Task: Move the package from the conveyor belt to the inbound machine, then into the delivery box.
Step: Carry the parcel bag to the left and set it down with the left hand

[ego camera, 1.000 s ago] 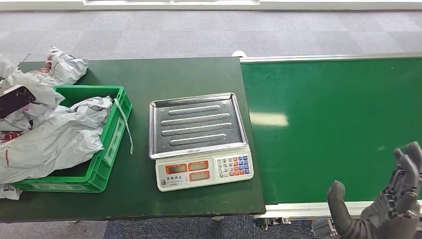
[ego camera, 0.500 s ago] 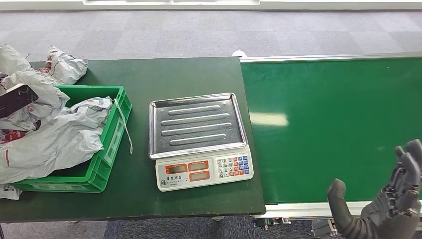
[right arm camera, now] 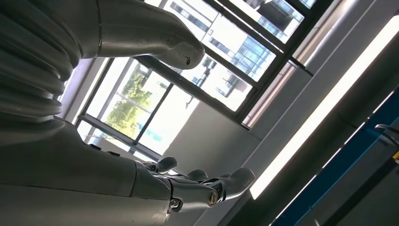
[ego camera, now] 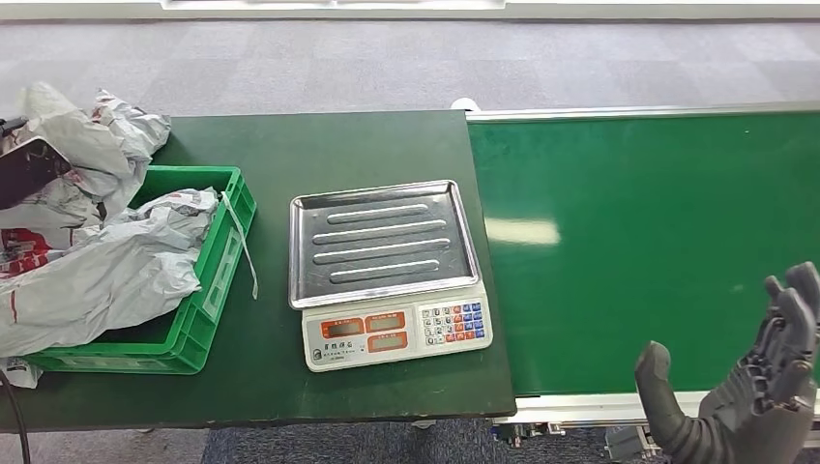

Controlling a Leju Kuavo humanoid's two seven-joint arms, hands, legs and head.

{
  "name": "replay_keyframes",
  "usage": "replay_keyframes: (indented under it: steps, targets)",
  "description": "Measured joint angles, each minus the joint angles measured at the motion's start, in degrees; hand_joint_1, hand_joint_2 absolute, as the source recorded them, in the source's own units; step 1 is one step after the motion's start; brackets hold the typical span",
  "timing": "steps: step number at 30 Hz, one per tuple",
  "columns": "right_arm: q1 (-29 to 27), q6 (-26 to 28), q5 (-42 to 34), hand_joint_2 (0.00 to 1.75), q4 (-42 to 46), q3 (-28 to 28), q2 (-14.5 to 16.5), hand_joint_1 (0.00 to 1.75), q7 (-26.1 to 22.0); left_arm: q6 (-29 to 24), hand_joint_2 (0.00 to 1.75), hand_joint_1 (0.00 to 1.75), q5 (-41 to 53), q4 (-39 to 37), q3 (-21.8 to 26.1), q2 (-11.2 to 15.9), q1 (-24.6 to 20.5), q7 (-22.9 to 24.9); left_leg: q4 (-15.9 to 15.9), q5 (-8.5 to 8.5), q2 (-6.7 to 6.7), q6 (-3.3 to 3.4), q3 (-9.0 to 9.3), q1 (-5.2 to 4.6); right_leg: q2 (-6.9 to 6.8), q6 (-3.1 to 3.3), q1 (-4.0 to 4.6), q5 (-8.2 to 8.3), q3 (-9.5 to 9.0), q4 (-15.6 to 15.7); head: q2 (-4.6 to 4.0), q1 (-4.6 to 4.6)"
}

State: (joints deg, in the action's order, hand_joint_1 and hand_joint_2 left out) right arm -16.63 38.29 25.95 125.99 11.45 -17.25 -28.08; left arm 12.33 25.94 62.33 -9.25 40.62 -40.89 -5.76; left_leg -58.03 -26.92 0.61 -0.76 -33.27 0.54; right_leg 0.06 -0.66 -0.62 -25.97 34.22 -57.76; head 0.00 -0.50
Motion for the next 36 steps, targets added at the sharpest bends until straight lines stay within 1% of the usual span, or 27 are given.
replay_keyframes:
  steps: [2, 6, 7, 8, 10, 11, 12, 13, 15, 16, 17, 19, 20, 22, 25, 27, 30, 36]
  targets:
    - [0.0, 0.0, -0.2, 1.75, 0.0, 0.0, 0.0, 0.00, -0.1, 1.3, 1.75, 1.75, -0.4, 0.6, 0.0, -0.1, -0.5, -0.2, 0.0, 0.00, 0.00, 0.00, 0.00, 0.00, -0.01, 0.00, 0.00, 0.00, 0.00, 0.0, 0.00, 0.00]
    - [0.0, 0.0, -0.2, 1.75, 0.0, 0.0, 0.0, 0.00, -0.1, 1.5, 1.75, 1.75, -0.4, 0.7, 0.0, -0.1, -0.7, -0.3, 0.0, 0.00, -0.01, 0.00, 0.00, 0.00, -0.01, 0.00, 0.00, 0.00, 0.00, 0.0, 0.00, 0.00]
    - [0.0, 0.0, -0.1, 1.75, 0.0, 0.0, 0.0, 0.00, -0.3, 2.7, 1.75, 1.75, -0.7, 1.2, -0.2, 0.1, -1.1, -0.4, 0.0, 0.00, 0.00, 0.00, 0.00, 0.00, 0.00, 0.00, 0.01, 0.00, 0.00, 0.0, 0.00, -0.01]
    - [-0.2, 0.0, -0.2, 1.75, 0.0, 0.0, 0.0, 0.00, -0.5, 5.6, 1.75, 1.75, -2.4, 2.5, -0.6, 0.8, -1.9, -0.6, 0.0, 0.00, 0.01, -0.01, -0.01, 0.01, 0.01, 0.01, 0.01, 0.01, 0.01, 0.0, 0.00, -0.01]
    - [-0.9, -0.1, -0.6, 1.75, 0.0, -0.1, 0.0, 0.00, -1.4, 12.5, 1.75, 1.75, -7.4, 6.3, -1.7, 3.3, -3.4, -0.7, 0.0, -0.02, 0.04, -0.03, -0.01, 0.02, 0.04, 0.03, 0.03, 0.01, 0.02, 0.0, 0.00, -0.02]
    - [-1.4, -0.1, -0.9, 1.75, 0.0, -0.1, 0.0, 0.00, -1.7, 15.0, 1.75, 1.75, -10.1, 8.2, -2.2, 4.8, -3.6, -0.5, 0.0, -0.03, 0.05, -0.05, -0.01, 0.02, 0.05, 0.04, 0.02, 0.00, 0.03, 0.0, 0.00, -0.02]
    - [-1.6, -0.2, -1.0, 1.75, 0.0, -0.1, 0.0, 0.00, -2.0, 16.0, 1.75, 1.75, -11.8, 9.7, -2.4, 5.9, -2.9, -0.2, 0.0, -0.04, 0.05, -0.06, -0.01, 0.02, 0.06, 0.05, 0.02, -0.01, 0.03, 0.0, 0.00, -0.01]
    - [-1.8, -0.3, -1.0, 1.75, 0.0, -0.1, 0.0, 0.00, -2.0, 16.5, 1.75, 1.58, -13.2, 11.0, -2.4, 6.7, -2.0, 0.2, 0.0, -0.05, 0.05, -0.06, -0.01, 0.02, 0.06, 0.06, 0.02, -0.02, 0.03, 0.0, 0.00, -0.01]
    - [-2.0, -0.7, -0.8, 1.75, 0.0, -0.2, 0.2, 0.00, -2.1, 17.4, 1.75, 1.06, -15.2, 13.5, -2.4, 8.2, 0.3, 1.0, 0.0, -0.05, 0.05, -0.07, -0.01, 0.01, 0.06, 0.07, 0.02, -0.03, 0.04, 0.0, 0.00, -0.01]
    - [-2.1, -0.9, -0.8, 1.75, 0.0, -0.2, 0.3, 0.00, -2.0, 17.7, 1.75, 0.62, -15.6, 14.6, -2.4, 8.9, 1.5, 1.4, 0.0, -0.05, 0.05, -0.07, -0.01, 0.01, 0.05, 0.07, 0.02, -0.04, 0.04, 0.0, 0.00, -0.02]
    - [-2.1, -1.2, -0.8, 1.75, 0.0, -0.2, 0.4, 0.00, -2.0, 17.9, 1.31, 0.35, -15.5, 15.4, -2.5, 9.4, 2.7, 1.8, 0.0, -0.05, 0.05, -0.07, -0.01, 0.01, 0.04, 0.07, 0.02, -0.04, 0.04, 0.0, 0.00, -0.02]
    - [-1.9, -1.5, -1.0, 1.75, -0.1, -0.3, 0.6, 0.00, -2.0, 18.1, 0.44, 0.00, -13.9, 16.1, -2.8, 10.0, 4.5, 2.5, 0.0, -0.05, 0.04, -0.07, -0.01, 0.01, 0.02, 0.06, 0.02, -0.05, 0.04, 0.0, 0.00, -0.02]
    - [-1.7, -1.7, -1.2, 1.75, -0.1, -0.3, 0.6, 0.00, -2.1, 18.0, 0.00, 0.00, -12.4, 16.1, -3.2, 10.2, 5.0, 2.6, 0.0, -0.05, 0.03, -0.07, -0.01, 0.02, 0.00, 0.06, 0.02, -0.05, 0.03, 0.0, 0.00, -0.02]
    - [-1.3, -1.7, -1.3, 1.75, -0.3, -0.3, 0.8, 0.00, -2.1, 17.2, 0.00, 0.00, -9.1, 15.4, -4.6, 10.2, 5.6, 2.3, 0.0, -0.04, 0.02, -0.06, -0.01, 0.01, -0.02, 0.06, 0.02, -0.04, 0.02, 0.0, 0.00, -0.02]
    - [-1.0, -1.8, -0.7, 1.75, -0.4, -0.3, 0.9, 0.00, -1.8, 14.8, 0.00, 0.00, -6.5, 13.1, -6.7, 9.2, 6.2, 1.8, 0.0, -0.03, 0.02, -0.06, 0.01, 0.01, -0.03, 0.07, 0.01, -0.02, -0.01, 0.0, 0.00, -0.02]
    - [-1.0, -1.8, -0.4, 1.75, -0.4, -0.3, 1.0, 0.00, -1.5, 13.6, 0.00, 0.00, -6.3, 11.8, -7.5, 8.4, 6.7, 1.7, 0.0, -0.03, 0.02, -0.07, 0.01, 0.01, -0.01, 0.07, 0.01, 0.00, -0.01, 0.0, 0.00, -0.02]
    - [-1.0, -1.8, -0.2, 1.75, -0.4, -0.3, 1.1, 0.00, -1.5, 13.2, 0.00, 0.00, -6.2, 10.4, -8.5, 7.5, 7.0, 1.6, 0.0, -0.03, 0.02, -0.07, 0.01, 0.01, 0.00, 0.07, 0.01, 0.00, 0.00, 0.0, 0.00, -0.01]
    - [-1.1, -1.7, 0.0, 1.75, -0.4, -0.3, 1.3, 0.00, -1.4, 13.1, 0.00, 0.00, -6.9, 9.1, -9.5, 6.7, 7.0, 1.7, 0.0, -0.04, 0.01, -0.07, -0.01, 0.01, 0.00, 0.08, 0.01, -0.02, 0.05, 0.0, 0.00, -0.01]
